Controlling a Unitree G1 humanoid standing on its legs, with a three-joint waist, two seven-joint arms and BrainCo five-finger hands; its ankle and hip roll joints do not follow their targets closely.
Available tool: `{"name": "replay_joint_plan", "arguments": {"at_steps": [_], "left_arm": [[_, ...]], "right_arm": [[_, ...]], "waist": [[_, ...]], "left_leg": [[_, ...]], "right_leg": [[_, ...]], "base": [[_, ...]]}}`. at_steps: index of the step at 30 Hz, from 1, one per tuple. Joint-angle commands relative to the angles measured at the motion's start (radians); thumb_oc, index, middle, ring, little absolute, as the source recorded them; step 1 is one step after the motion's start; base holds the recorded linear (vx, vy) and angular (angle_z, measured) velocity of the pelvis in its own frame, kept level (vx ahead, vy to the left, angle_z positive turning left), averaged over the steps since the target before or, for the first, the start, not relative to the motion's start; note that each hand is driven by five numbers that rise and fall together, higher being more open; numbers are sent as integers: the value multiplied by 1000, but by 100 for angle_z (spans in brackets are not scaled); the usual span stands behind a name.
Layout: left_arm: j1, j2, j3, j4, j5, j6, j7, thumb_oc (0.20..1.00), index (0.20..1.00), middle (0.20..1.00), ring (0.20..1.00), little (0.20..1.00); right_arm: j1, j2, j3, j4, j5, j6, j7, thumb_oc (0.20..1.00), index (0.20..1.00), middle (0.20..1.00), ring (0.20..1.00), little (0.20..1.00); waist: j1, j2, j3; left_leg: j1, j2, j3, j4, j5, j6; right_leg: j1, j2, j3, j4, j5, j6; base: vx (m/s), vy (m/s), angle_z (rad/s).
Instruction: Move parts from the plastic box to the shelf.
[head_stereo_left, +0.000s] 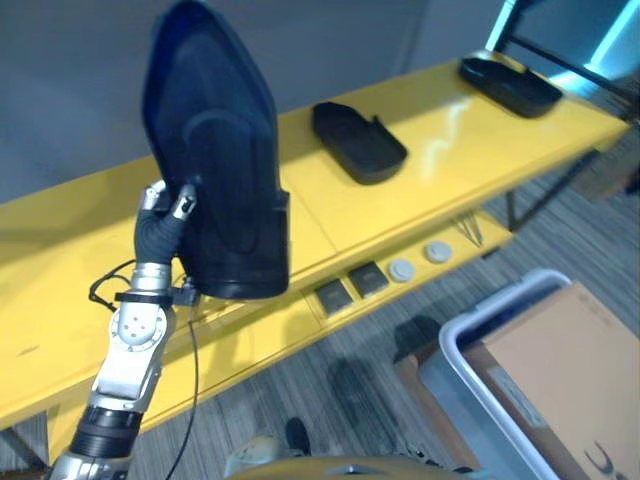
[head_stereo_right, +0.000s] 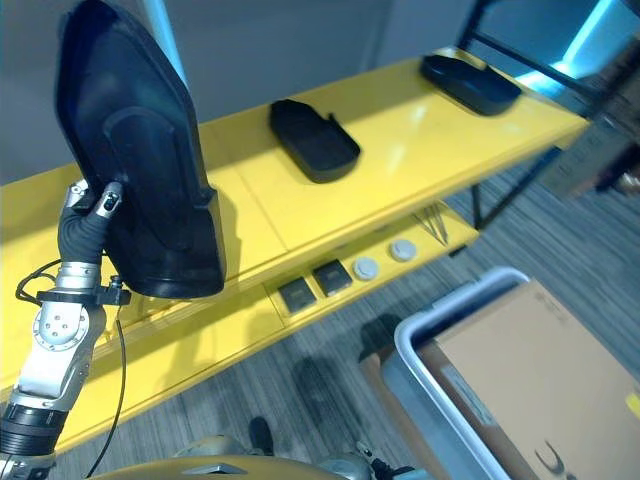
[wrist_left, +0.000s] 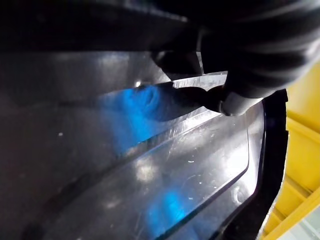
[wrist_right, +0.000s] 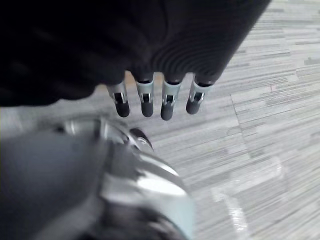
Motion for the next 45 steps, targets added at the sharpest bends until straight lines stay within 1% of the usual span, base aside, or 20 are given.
{"name": "replay_joint_plan", "arguments": {"at_steps": [1,4,5,7,11,12,15,17,19,22,24,26,29,31,35,36,38,40,44,45], "left_arm": [[-57,34,-15,-122,-35,-123,-35,200,200,200,200,200],[-91,60,-49,-84,-79,-130,-49,200,200,200,200,200],[-124,54,-92,-46,-109,-137,-59,200,200,200,200,200],[-139,34,-147,-27,-107,-145,-46,200,200,200,200,200],[-143,14,-172,-47,23,-94,72,200,200,200,200,200],[-146,12,-139,-54,-52,-65,104,200,200,200,200,200],[-134,7,-116,-55,-71,-21,55,200,200,200,200,200],[-114,-4,-120,-33,-63,-36,26,200,200,200,200,200],[-68,-10,-109,-41,-91,-61,35,200,200,200,200,200],[-38,-10,-89,-50,-87,-85,84,200,200,200,200,200],[-44,-10,-82,-35,-56,-101,110,200,200,200,200,200],[-52,-4,-79,-23,43,-97,170,200,200,200,200,200],[-60,23,-59,-15,110,-75,240,200,200,200,200,200],[-81,58,-16,-12,154,-27,271,200,200,200,200,200],[-129,120,16,39,150,27,267,200,200,200,200,200],[-129,166,49,58,132,33,237,200,200,200,200,200],[-110,184,64,42,141,40,231,200,200,200,200,200],[-94,198,63,33,148,38,246,200,200,200,200,200],[-110,177,54,1,60,50,198,200,200,200,200,200],[-115,174,57,-8,31,106,164,200,200,200,200,200]], "right_arm": [[-57,16,-68,39,142,-65,-78,1000,1000,1000,1000,1000],[-50,22,-98,16,108,-63,-59,1000,1000,1000,1000,1000],[-43,29,-85,16,83,-83,-48,1000,1000,1000,1000,1000],[-40,31,-65,22,124,-68,-43,1000,1000,1000,1000,1000],[-36,27,-62,30,121,-17,36,1000,1000,1000,1000,1000],[-42,41,-31,33,36,-10,87,1000,1000,1000,1000,1000],[-42,49,-7,61,-56,5,81,1000,1000,1000,1000,1000],[-28,39,-3,100,16,20,54,1000,1000,1000,1000,1000],[-18,24,-41,124,76,24,78,1000,1000,1000,1000,1000],[-19,-2,-44,117,-116,-2,96,1000,1000,1000,1000,1000],[-24,-20,-4,113,-240,-6,110,1000,1000,1000,1000,1000],[-41,-39,39,118,-267,10,122,1000,1000,1000,1000,1000],[-59,-41,34,119,-47,-23,114,1000,1000,1000,1000,1000],[-55,-36,-70,82,218,53,-16,1000,1000,1000,1000,1000],[-14,-31,-152,94,30,37,5,1000,1000,1000,1000,1000],[33,8,-125,100,-43,-19,23,1000,1000,1000,1000,1000],[44,18,-121,88,58,-20,-28,1000,1000,1000,1000,1000],[70,18,-133,68,24,-6,4,1000,1000,1000,1000,1000],[101,32,-108,89,-36,-17,52,1000,1000,1000,1000,1000],[107,35,-96,86,-83,0,63,1000,1000,1000,1000,1000]], "waist": [[36,-2,3],[-12,-11,6],[-52,-23,5],[-80,-34,-4],[-80,-52,-16],[-65,-46,-3],[-42,-39,39],[-35,-39,57],[-38,-27,48],[-43,-9,30],[-42,-5,24],[-39,-2,22],[-39,-6,19],[-56,-14,32],[-66,-25,40],[-60,-26,47],[-72,-25,49],[-115,-26,37],[-156,-17,33],[-155,-19,29]], "left_leg": [[85,78,-92,-64,-12,-176],[85,75,-164,-64,-19,-146],[63,67,-213,-64,8,-125],[43,51,-285,-64,23,-114],[31,13,-348,-64,20,-116],[8,7,-341,-48,24,-115],[-74,-2,-323,74,19,-130],[-99,37,-296,107,31,-164],[-71,134,-264,47,94,-215],[-56,283,-259,-39,234,-282],[-66,349,-290,-45,285,-307],[-50,386,-357,-40,282,-317],[-20,361,-376,-2,174,-303],[-29,337,-331,78,94,-276],[-44,290,-296,119,55,-253],[-27,267,-257,88,53,-238],[0,250,-244,53,50,-222],[31,203,-251,-17,44,-197],[47,135,-310,-64,11,-168],[45,122,-306,-64,9,-168]], "right_leg": [[-30,11,-6,-118,184,40],[-60,41,179,-105,179,56],[-65,94,310,-131,180,47],[-35,175,435,-174,153,20],[14,206,503,-290,180,8],[2,203,518,-276,163,1],[9,183,502,-244,145,-14],[47,171,468,-247,140,-16],[86,152,438,-260,130,-12],[113,123,441,-274,125,1],[117,103,459,-271,122,10],[109,72,499,-244,110,27],[76,24,538,-198,107,55],[49,-43,533,-154,131,78],[43,-117,523,-160,216,92],[14,-143,474,-139,262,97],[0,-88,469,-140,226,90],[-40,36,512,-194,197,84],[-72,102,596,-274,231,70],[-60,106,583,-301,239,71]], "base": [[-41,75,32],[-37,-60,67],[-59,-109,113],[-22,-108,137],[0,-153,87],[-172,-82,15],[-112,16,1],[-16,200,26],[84,459,73],[126,456,68],[156,497,31],[193,609,4],[126,510,-25],[111,486,-33],[109,335,-19],[100,361,-19],[99,298,-35],[115,204,-32],[84,49,58],[86,-100,100]]}}
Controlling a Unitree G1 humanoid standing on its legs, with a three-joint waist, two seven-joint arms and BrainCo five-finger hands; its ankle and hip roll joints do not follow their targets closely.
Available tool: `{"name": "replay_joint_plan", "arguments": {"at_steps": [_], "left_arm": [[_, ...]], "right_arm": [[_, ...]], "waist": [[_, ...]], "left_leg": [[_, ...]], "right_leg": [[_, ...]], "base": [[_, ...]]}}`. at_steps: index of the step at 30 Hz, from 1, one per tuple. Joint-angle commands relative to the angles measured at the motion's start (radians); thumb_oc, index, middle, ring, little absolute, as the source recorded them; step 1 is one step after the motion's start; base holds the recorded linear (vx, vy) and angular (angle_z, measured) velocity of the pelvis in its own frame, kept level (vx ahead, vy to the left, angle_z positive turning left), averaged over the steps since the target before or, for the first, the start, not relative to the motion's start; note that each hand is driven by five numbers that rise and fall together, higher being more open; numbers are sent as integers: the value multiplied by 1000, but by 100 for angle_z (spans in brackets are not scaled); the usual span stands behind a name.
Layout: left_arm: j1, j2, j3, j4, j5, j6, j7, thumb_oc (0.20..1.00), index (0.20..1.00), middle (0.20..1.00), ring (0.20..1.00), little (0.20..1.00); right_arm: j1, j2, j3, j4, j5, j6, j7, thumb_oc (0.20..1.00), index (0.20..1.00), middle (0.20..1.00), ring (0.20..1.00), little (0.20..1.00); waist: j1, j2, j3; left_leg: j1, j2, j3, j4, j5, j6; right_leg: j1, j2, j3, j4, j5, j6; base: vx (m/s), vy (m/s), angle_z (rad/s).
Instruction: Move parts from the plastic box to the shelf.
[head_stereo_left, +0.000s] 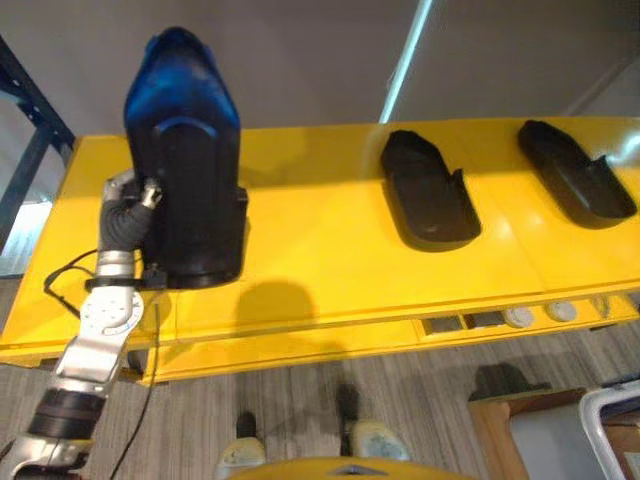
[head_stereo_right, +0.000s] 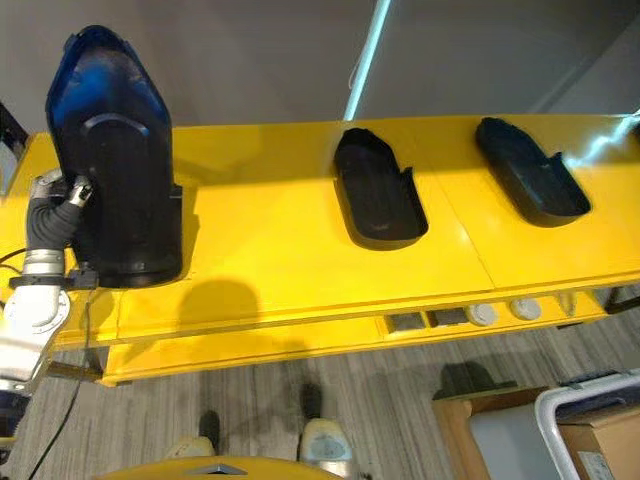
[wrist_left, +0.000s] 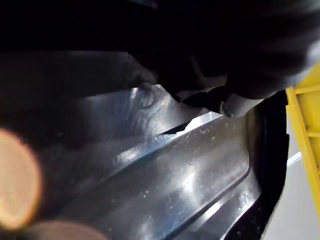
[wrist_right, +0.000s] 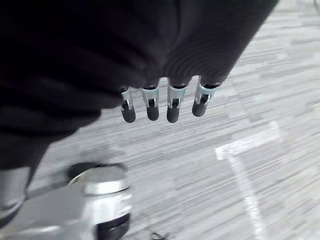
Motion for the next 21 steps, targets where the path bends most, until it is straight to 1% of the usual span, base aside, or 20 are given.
{"name": "replay_joint_plan", "arguments": {"at_steps": [1,2,3,4,5,6,7,8,9,11,12,13,14,15,16,18,19,21], "left_arm": [[-59,3,48,-122,-115,41,-71,200,200,200,200,200],[-81,3,41,-96,-158,72,-84,200,200,200,200,200],[-83,3,41,-95,-160,72,-85,200,200,200,200,200],[-123,-6,21,-66,-232,126,-102,200,200,200,200,200],[-145,-20,14,-10,-288,180,-105,200,200,200,200,200],[-157,-23,17,20,-305,212,-91,200,200,200,200,200],[-158,-23,17,20,-305,213,-90,200,200,200,200,200],[-187,-17,13,130,-335,267,-95,200,200,200,200,200],[-207,-12,20,166,-365,296,-97,200,200,200,200,200],[-231,5,18,256,-345,336,-139,200,200,200,200,200],[-242,15,20,275,-358,365,-151,200,200,200,200,200],[-251,26,16,320,-362,382,-179,200,200,200,200,200],[-255,30,13,335,-362,381,-188,200,200,200,200,200],[-262,43,8,359,-361,404,-219,200,200,200,200,200],[-264,52,5,377,-375,410,-231,200,200,200,200,200],[-268,72,-3,425,-396,427,-284,200,200,200,200,200],[-268,78,-7,438,-406,431,-293,200,200,200,200,200],[-269,85,-18,467,-397,436,-332,200,200,200,200,200]], "right_arm": [[-22,-4,72,80,-111,33,33,1000,1000,1000,1000,1000],[-27,-14,85,74,-104,38,12,1000,1000,1000,1000,1000],[-27,-14,85,74,-103,38,11,1000,1000,1000,1000,1000],[-44,-41,79,73,19,10,-10,1000,1000,1000,1000,1000],[-70,-70,41,42,46,34,-1,1000,1000,1000,1000,1000],[-76,-83,32,29,-6,45,26,1000,1000,1000,1000,1000],[-76,-84,31,28,-7,46,27,1000,1000,1000,1000,1000],[-65,-88,45,20,-63,38,65,1000,1000,1000,1000,1000],[-64,-89,55,14,-45,37,73,1000,1000,1000,1000,1000],[-66,-92,67,9,-13,37,68,1000,1000,1000,1000,1000],[-70,-95,65,5,-16,39,67,1000,1000,1000,1000,1000],[-71,-102,64,1,-22,36,74,1000,1000,1000,1000,1000],[-72,-103,65,1,-24,37,77,1000,1000,1000,1000,1000],[-73,-107,65,-1,-30,37,82,1000,1000,1000,1000,1000],[-72,-109,64,-4,-30,35,71,1000,1000,1000,1000,1000],[-72,-123,62,-12,-15,9,27,1000,1000,1000,1000,1000],[-76,-133,57,-15,-31,6,26,1000,1000,1000,1000,1000],[-84,-147,55,-18,-76,20,35,1000,1000,1000,1000,1000]], "waist": [[4,36,-43],[3,39,-45],[3,39,-46],[-6,48,-41],[-23,57,-36],[-32,60,-31],[-31,61,-31],[-51,65,-15],[-56,66,-4],[-65,70,7],[-69,72,10],[-74,77,14],[-75,78,14],[-79,82,15],[-82,85,17],[-89,98,25],[-90,103,29],[-93,111,36]], "left_leg": [[0,-56,45,0,-13,32],[-17,-58,64,0,-9,30],[-19,-58,65,0,-8,30],[-39,-65,76,0,-3,28],[-53,-76,86,0,-3,29],[-59,-76,96,0,-1,28],[-60,-76,96,0,-1,28],[-69,-82,107,0,2,30],[-74,-82,111,0,4,31],[-79,-81,114,0,5,31],[-82,-79,115,0,7,30],[-85,-77,117,0,9,27],[-85,-77,118,0,9,27],[-87,-75,121,0,11,25],[-88,-74,124,0,14,24],[-92,-72,128,0,19,22],[-93,-70,129,0,21,20],[-95,-67,128,0,25,16]], "right_leg": [[-6,-85,-33,46,-10,90],[-12,-89,-45,38,-12,88],[-14,-89,-44,37,-12,88],[-26,-88,-35,23,-7,88],[-42,-83,-10,16,-9,87],[-47,-80,-1,16,-11,84],[-47,-80,0,16,-11,84],[-58,-75,17,19,-13,83],[-63,-73,22,21,-14,81],[-67,-70,29,19,-16,80],[-69,-68,33,19,-16,78],[-70,-67,36,17,-17,78],[-71,-67,37,17,-18,77],[-72,-66,42,16,-19,76],[-72,-66,45,16,-19,75],[-71,-68,52,16,-22,72],[-72,-69,55,16,-24,72],[-73,-75,61,17,-25,72]], "base": [[34,-98,60],[-22,-46,25],[-44,-3,1],[-30,44,6],[-39,60,6],[-19,57,-3],[-29,23,-14],[-36,8,-25],[-35,5,-21],[-5,-2,-5],[17,13,-4],[15,21,-5],[25,36,-7],[30,36,-7],[42,61,-8],[36,74,-10],[19,66,-8],[8,49,-4]]}}
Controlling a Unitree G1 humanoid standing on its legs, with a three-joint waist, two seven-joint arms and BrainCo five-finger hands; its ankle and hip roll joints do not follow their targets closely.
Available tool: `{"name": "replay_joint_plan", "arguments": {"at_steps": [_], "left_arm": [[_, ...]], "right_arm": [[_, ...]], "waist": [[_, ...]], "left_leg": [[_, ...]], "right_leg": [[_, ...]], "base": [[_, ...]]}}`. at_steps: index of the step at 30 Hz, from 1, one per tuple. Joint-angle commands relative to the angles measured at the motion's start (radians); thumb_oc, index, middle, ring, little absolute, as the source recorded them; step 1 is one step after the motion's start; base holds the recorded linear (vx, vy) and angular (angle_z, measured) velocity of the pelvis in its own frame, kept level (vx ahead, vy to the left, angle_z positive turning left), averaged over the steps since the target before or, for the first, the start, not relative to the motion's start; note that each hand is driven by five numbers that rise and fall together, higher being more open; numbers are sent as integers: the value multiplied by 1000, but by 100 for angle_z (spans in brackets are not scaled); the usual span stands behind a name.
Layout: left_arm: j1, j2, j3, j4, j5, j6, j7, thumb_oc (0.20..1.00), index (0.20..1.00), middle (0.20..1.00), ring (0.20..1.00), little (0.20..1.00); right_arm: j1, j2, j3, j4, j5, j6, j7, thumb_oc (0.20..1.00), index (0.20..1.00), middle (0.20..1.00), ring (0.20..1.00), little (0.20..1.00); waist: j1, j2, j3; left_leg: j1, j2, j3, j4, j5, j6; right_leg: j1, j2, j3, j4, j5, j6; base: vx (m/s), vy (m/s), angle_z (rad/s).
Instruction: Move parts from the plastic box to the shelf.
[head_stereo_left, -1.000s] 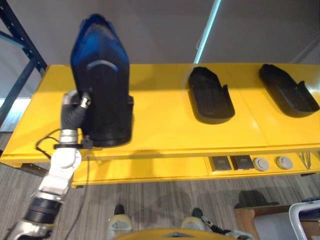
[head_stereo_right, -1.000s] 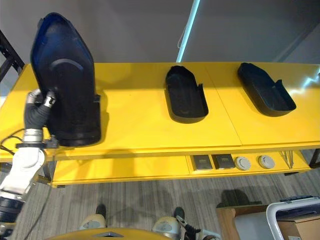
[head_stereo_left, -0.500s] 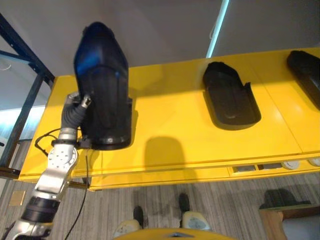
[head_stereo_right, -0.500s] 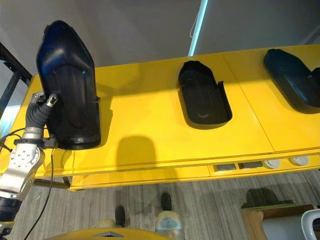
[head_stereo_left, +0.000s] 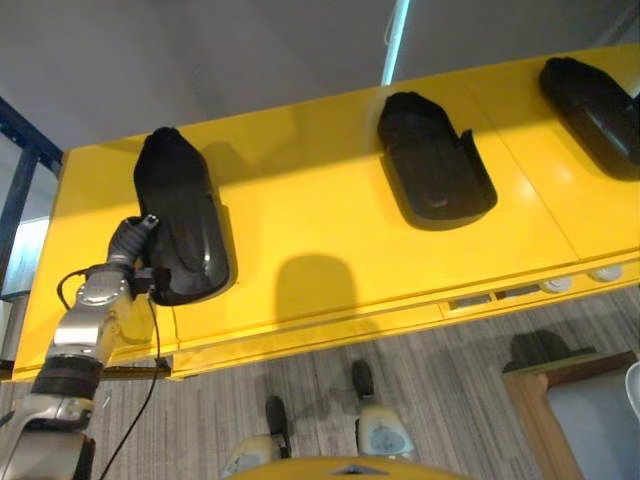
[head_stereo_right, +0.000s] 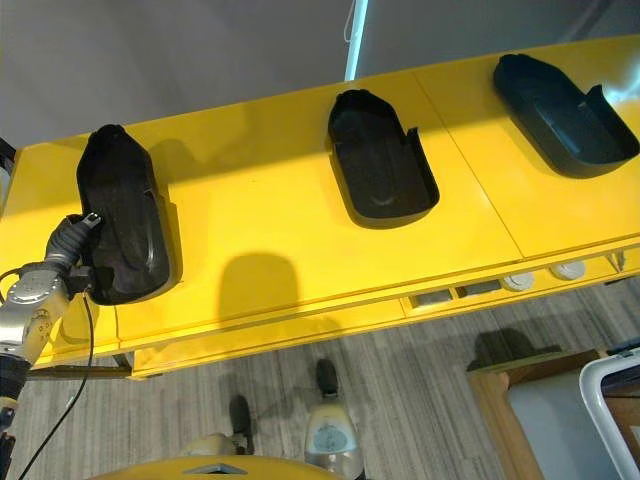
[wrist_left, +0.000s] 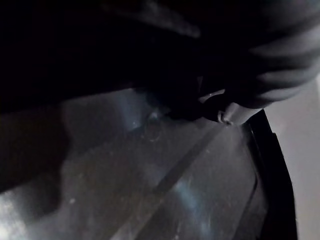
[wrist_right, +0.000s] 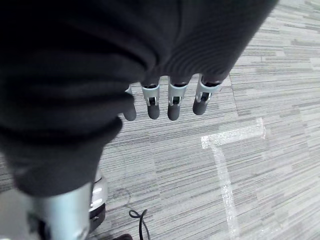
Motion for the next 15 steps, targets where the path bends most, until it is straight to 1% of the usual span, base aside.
{"name": "replay_joint_plan", "arguments": {"at_steps": [1,5,9,10,11,12,14,15], "left_arm": [[-97,29,-35,63,-16,2,-70,200,200,200,200,200],[-96,35,-67,90,7,20,-128,200,200,200,200,200],[-94,28,-82,98,17,32,-145,200,200,200,200,200],[-89,24,-87,97,16,37,-147,438,438,438,438,438],[-88,22,-90,98,17,38,-150,768,768,768,768,768],[-89,15,-95,100,14,49,-160,1000,1000,1000,1000,1000],[-85,8,-99,98,19,67,-161,1000,1000,1000,1000,1000],[-81,3,-100,95,29,88,-144,1000,1000,1000,1000,1000]], "right_arm": [[-51,-40,3,40,-50,18,-24,1000,1000,1000,1000,1000],[-54,-49,4,43,-48,15,-70,1000,1000,1000,1000,1000],[-51,-54,2,44,-62,18,-65,1000,1000,1000,1000,1000],[-48,-52,3,45,-56,17,-64,1000,1000,1000,1000,1000],[-48,-52,4,46,-53,17,-64,1000,1000,1000,1000,1000],[-49,-53,4,48,-49,11,-63,1000,1000,1000,1000,1000],[-48,-50,3,48,-46,2,-71,1000,1000,1000,1000,1000],[-47,-49,2,46,-35,4,-75,1000,1000,1000,1000,1000]], "waist": [[-24,22,26],[-30,40,33],[-34,45,29],[-35,46,27],[-35,46,26],[-35,47,23],[-34,46,17],[-33,46,13]], "left_leg": [[-20,-8,35,0,9,5],[-8,3,35,0,13,-2],[-2,7,41,0,13,-7],[2,8,42,0,12,-9],[3,9,43,0,11,-9],[6,10,45,0,12,-11],[8,12,46,0,13,-12],[11,14,47,0,13,-13]], "right_leg": [[22,-30,30,21,-52,44],[35,-49,34,21,-56,50],[43,-49,34,15,-59,50],[48,-46,33,13,-61,49],[50,-45,32,11,-61,48],[56,-42,32,9,-63,47],[60,-39,31,8,-65,46],[64,-37,31,8,-67,45]], "base": [[6,34,-1],[51,51,0],[37,21,0],[0,0,0],[0,0,0],[0,0,0],[0,0,0],[0,0,0]]}}
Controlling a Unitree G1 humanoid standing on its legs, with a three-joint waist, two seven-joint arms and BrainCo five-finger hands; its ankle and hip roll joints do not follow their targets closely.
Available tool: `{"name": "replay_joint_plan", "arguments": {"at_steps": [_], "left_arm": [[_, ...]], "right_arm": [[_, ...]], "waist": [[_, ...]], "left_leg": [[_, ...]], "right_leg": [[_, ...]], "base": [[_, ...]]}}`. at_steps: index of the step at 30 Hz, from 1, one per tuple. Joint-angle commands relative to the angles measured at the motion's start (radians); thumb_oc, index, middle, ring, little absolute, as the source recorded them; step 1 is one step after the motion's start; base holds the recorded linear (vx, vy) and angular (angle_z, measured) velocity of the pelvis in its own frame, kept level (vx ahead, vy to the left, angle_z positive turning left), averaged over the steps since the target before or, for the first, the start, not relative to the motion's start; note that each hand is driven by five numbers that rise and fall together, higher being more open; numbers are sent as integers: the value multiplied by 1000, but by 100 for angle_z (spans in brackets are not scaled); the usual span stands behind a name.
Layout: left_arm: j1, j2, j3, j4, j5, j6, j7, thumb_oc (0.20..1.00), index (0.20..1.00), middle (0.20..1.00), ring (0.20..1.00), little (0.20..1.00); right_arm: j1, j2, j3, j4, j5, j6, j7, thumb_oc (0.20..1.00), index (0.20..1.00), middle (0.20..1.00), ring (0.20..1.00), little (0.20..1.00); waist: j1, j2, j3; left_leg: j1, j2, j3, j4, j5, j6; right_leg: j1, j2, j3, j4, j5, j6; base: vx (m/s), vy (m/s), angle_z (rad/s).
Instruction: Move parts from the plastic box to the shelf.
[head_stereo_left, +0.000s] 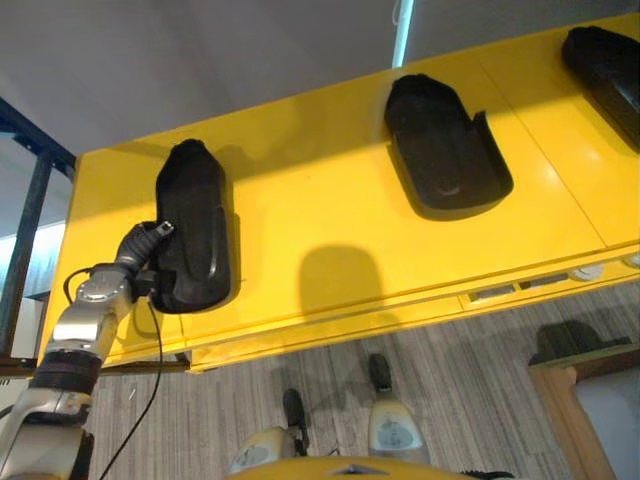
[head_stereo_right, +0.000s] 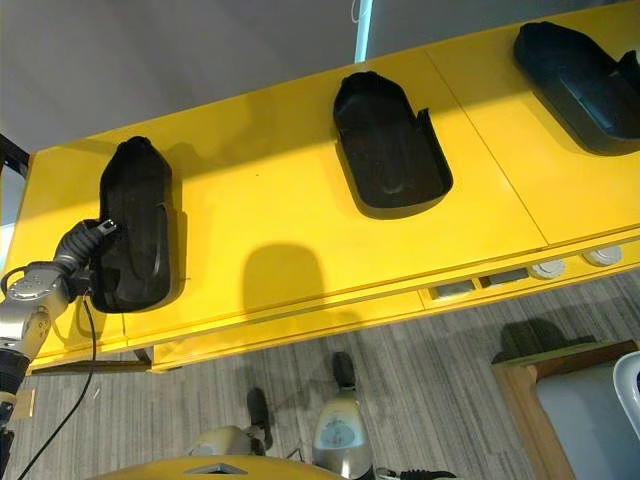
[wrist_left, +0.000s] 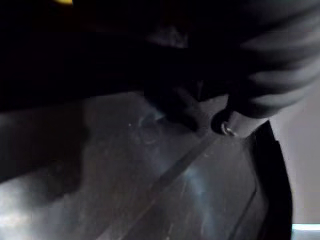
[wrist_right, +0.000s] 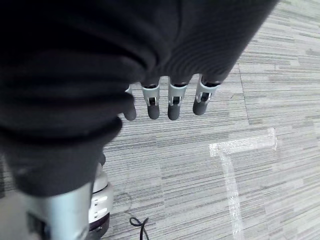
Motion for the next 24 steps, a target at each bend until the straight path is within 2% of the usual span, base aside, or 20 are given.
{"name": "replay_joint_plan", "arguments": {"at_steps": [1,5,8,9,12,16,22,24], "left_arm": [[-61,0,-74,80,25,64,4,1000,1000,1000,1000,1000],[-58,-24,-84,147,25,46,10,1000,1000,1000,1000,1000],[-59,-33,-86,155,4,51,7,1000,1000,1000,1000,1000],[-62,-41,-87,170,2,71,16,1000,1000,1000,1000,1000],[-71,-42,-84,188,20,60,31,1000,1000,1000,1000,1000],[-108,-18,-89,214,113,31,41,1000,1000,1000,1000,1000],[-205,54,-144,229,274,39,-13,1000,1000,1000,1000,1000],[-244,82,-168,234,324,39,1,1000,1000,1000,1000,1000]], "right_arm": [[-37,-11,3,72,-7,5,-36,1000,1000,1000,1000,1000],[-28,-2,4,78,-19,5,-41,1000,1000,1000,1000,1000],[-27,1,5,80,-12,9,-38,1000,1000,1000,1000,1000],[-25,8,7,86,-18,8,-16,1000,1000,1000,1000,1000],[-21,25,17,88,8,2,-12,1000,1000,1000,1000,1000],[-26,49,30,96,13,0,-12,1000,1000,1000,1000,1000],[-48,79,63,99,51,-1,-16,1000,1000,1000,1000,1000],[-57,83,71,104,62,8,-8,1000,1000,1000,1000,1000]], "waist": [[-33,-1,-31],[-38,-2,-48],[-38,-1,-52],[-36,-3,-63],[-32,-10,-79],[-24,-25,-106],[-11,-43,-140],[-7,-47,-152]], "left_leg": [[-23,21,45,0,19,-14],[-13,26,53,0,24,-18],[-9,27,54,0,24,-19],[0,30,56,0,24,-19],[12,32,60,0,21,-20],[28,37,64,0,19,-20],[49,42,66,0,15,-18],[55,43,67,0,15,-17]], "right_leg": [[32,-27,28,8,-59,42],[46,-18,31,8,-63,39],[51,-15,33,8,-65,38],[63,-12,32,8,-68,37],[78,-9,27,8,-73,37],[102,-3,18,8,-80,37],[134,3,4,8,-84,36],[142,4,-1,8,-82,37]], "base": [[0,0,0],[0,0,0],[5,-10,-1],[15,-46,-2],[-3,-68,-1],[-35,-56,0],[-62,-43,3],[-79,-30,4]]}}
